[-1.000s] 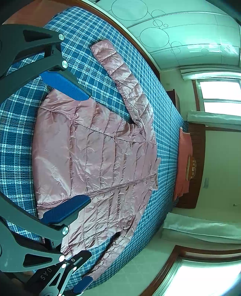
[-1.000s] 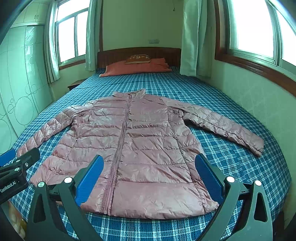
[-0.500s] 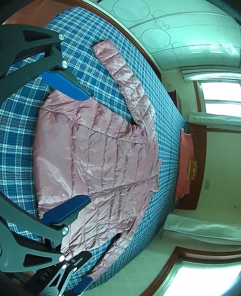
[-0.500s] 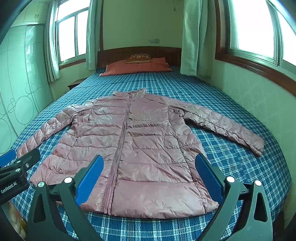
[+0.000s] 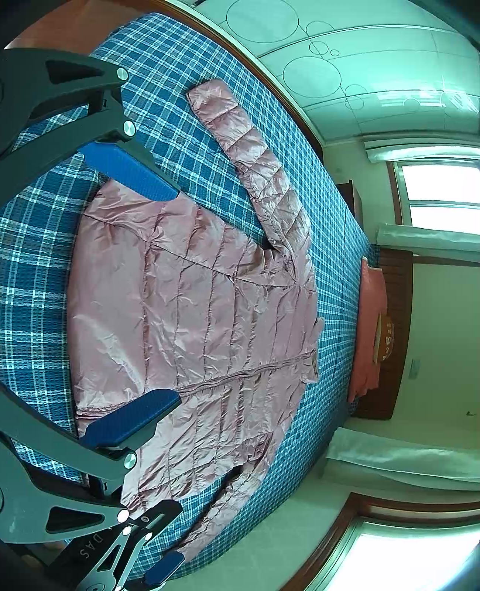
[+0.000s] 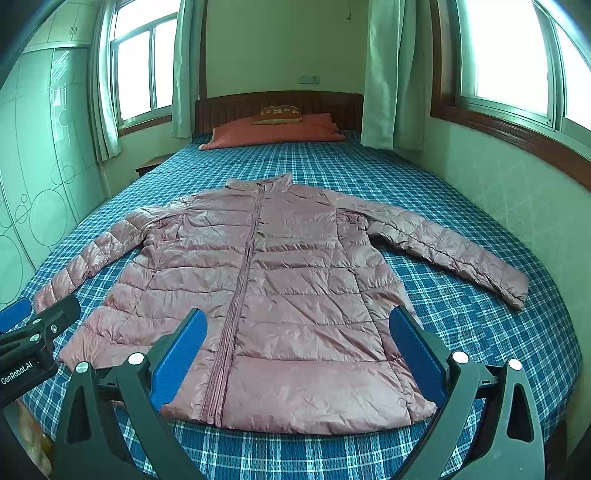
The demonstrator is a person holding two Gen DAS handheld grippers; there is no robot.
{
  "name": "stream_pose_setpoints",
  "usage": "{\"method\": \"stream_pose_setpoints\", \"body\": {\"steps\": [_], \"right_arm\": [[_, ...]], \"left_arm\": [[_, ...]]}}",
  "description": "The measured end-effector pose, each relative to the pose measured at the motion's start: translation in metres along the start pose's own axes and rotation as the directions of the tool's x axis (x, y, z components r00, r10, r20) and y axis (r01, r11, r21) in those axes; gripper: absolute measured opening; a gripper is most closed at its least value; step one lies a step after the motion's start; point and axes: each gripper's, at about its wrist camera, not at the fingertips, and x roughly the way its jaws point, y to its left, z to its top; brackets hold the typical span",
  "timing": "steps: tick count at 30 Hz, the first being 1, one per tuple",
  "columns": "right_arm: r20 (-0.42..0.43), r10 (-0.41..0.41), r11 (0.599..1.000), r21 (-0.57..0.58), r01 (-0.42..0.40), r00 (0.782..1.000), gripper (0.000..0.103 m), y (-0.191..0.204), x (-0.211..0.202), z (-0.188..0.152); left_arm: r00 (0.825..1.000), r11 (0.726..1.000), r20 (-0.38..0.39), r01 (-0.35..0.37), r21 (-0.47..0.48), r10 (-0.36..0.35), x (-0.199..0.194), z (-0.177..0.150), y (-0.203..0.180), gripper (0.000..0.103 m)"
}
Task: Fold large clothes
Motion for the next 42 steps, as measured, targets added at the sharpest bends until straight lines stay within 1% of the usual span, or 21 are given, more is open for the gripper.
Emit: {"method": "stream_pose_setpoints", "body": {"steps": [5,28,30,33,36,37,39,42], "right_arm": [[-0.003,0.000,1.000,-0.004,0.000,1.000,0.098,0.001,0.001,-0.004],[-0.007,0.000,1.000,-0.003,0.000,1.000,0.098,0.001,0.001,-0.002],[-0.011,0.002,1.000,0.004,-0.002,1.000,0.098,0.001,0.003,-0.003],[-0.022,0.008,1.000,0.026,-0.008,1.000,0.098,-0.004,0.009,-0.006],[-0.034,-0.003,0.998,0.055,0.005,0.999,0.098,-0.017,0.021,-0.007],[-0.038,-0.008,0.997,0.072,0.011,0.999,0.098,-0.024,0.026,-0.007],[-0.046,-0.017,0.995,0.098,0.021,0.999,0.098,-0.036,0.034,-0.005],[-0.064,-0.039,0.983,0.175,0.050,0.997,0.098,-0.071,0.051,-0.001]], "left_arm": [[1.000,1.000,-0.006,0.001,-0.002,-0.001,0.001,-0.002,0.001,0.101],[1.000,1.000,-0.012,0.003,-0.009,-0.003,0.003,-0.003,0.001,0.101],[1.000,0.999,-0.020,0.009,-0.032,-0.010,0.006,-0.002,0.004,0.101],[0.998,0.995,-0.052,0.016,-0.097,-0.022,0.020,0.001,0.020,0.101],[0.995,0.990,-0.104,-0.010,-0.144,-0.005,0.043,0.004,0.039,0.101],[0.993,0.988,-0.115,-0.029,-0.151,0.012,0.049,0.005,0.044,0.101],[0.989,0.981,-0.131,-0.083,-0.173,0.060,0.063,0.006,0.058,0.101],[0.978,0.960,-0.158,-0.168,-0.225,0.134,0.085,0.008,0.085,0.101]]}}
